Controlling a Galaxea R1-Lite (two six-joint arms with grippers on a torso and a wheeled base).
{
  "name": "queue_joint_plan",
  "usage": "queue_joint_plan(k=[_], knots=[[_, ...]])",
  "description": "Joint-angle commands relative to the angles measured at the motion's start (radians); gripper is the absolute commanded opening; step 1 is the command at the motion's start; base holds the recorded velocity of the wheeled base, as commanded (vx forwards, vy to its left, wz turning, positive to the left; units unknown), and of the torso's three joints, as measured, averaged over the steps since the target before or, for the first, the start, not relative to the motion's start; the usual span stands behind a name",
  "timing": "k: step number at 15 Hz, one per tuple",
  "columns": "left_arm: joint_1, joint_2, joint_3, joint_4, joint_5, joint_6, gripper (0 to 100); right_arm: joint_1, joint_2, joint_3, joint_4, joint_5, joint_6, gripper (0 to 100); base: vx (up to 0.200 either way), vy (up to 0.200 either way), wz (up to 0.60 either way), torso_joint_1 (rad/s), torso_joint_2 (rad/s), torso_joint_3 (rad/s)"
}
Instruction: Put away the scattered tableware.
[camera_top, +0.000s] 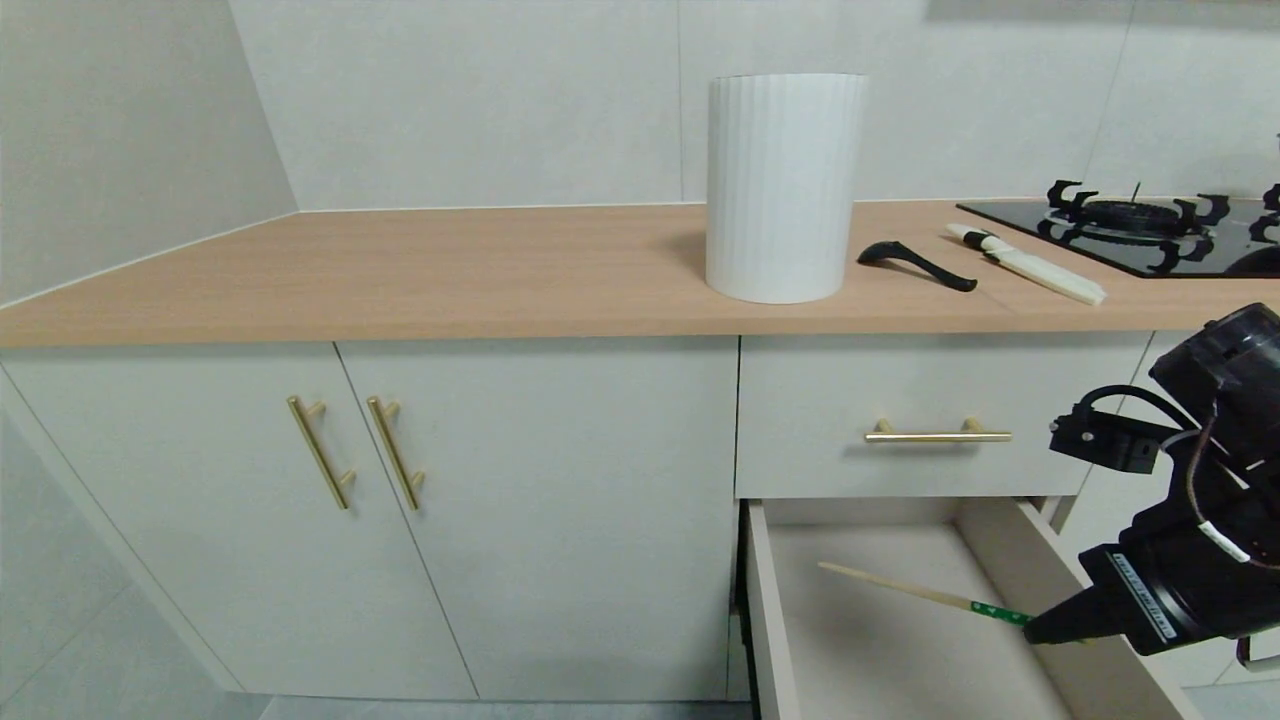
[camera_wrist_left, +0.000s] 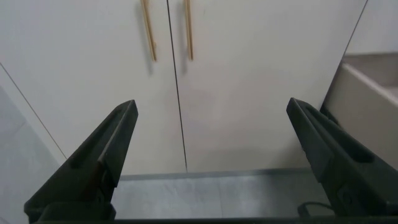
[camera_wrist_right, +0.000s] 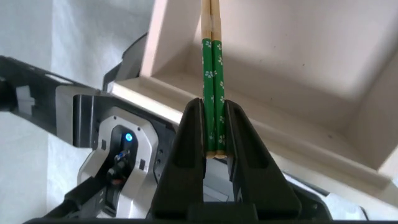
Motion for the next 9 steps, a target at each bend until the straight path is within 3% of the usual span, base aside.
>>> queue_joint_plan(k=[1, 9], knots=[[-0.001, 0.000, 0.000, 0.000, 0.000, 0.000, 100, 0.001, 0.008, 0.000, -0.001, 0.001, -0.002, 0, 0.000, 0.000, 0.00, -0.036, 0.12, 0.056], [-0.001, 0.000, 0.000, 0.000, 0.000, 0.000, 100, 0.001, 0.062, 0.005, -0.056, 0.001, 0.002, 0, 0.000, 0.000, 0.00, -0.002, 0.01, 0.005]])
